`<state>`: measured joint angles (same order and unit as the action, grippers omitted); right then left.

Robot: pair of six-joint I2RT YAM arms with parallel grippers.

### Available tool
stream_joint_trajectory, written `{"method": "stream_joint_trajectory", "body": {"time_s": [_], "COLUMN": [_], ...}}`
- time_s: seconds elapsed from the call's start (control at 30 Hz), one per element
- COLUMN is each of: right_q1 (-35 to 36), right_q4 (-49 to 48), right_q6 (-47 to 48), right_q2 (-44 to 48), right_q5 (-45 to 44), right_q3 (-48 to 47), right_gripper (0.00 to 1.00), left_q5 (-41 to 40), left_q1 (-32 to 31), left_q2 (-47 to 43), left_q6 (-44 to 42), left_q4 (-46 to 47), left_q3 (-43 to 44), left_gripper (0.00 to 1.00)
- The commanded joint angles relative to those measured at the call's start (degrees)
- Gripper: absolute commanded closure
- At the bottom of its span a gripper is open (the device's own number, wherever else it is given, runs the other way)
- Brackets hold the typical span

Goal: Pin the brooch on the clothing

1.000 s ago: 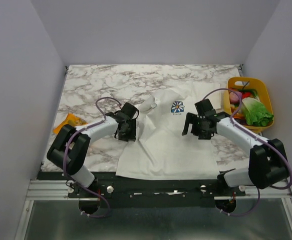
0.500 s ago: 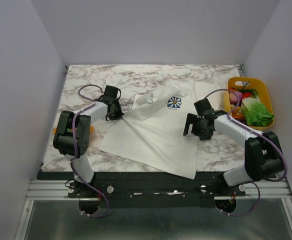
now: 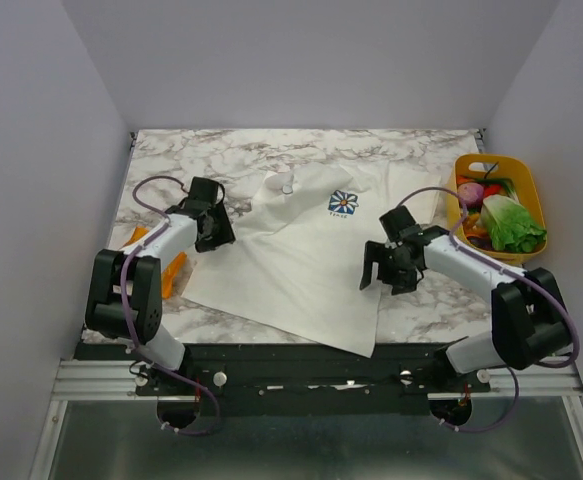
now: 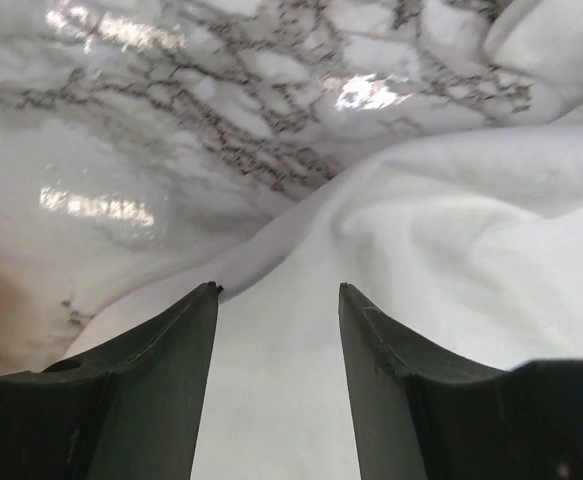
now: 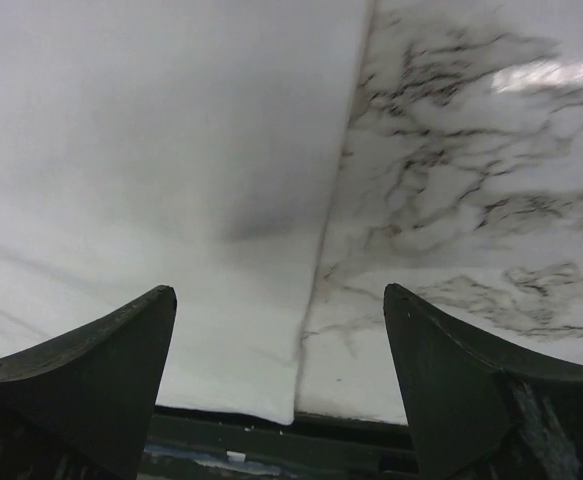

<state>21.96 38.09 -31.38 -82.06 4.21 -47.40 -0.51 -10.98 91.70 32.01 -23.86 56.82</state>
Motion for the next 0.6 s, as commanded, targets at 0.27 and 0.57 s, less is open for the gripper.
{"method": "stream_joint_trajectory", "body": {"time_s": [0.27,0.57], "right_q1": [12.32,17.95], "right_q4": [8.94,1.47], "right_q6": [1.23,-2.37], "right_q2": [-2.31,-7.15], "right_q5": [9.23,10.76], "right_q3": [6.17,9.87], "right_gripper": [0.21,1.0], "left_q5": [-14.6,-14.08], "left_q1": [0.26,0.35], "left_q2": [0.76,-0.47], "left_q6": [1.04,1.48], "left_q4": [-12.01,-9.37], "left_q3": [-4.08,-7.24], "left_gripper": [0.39,0.39]}}
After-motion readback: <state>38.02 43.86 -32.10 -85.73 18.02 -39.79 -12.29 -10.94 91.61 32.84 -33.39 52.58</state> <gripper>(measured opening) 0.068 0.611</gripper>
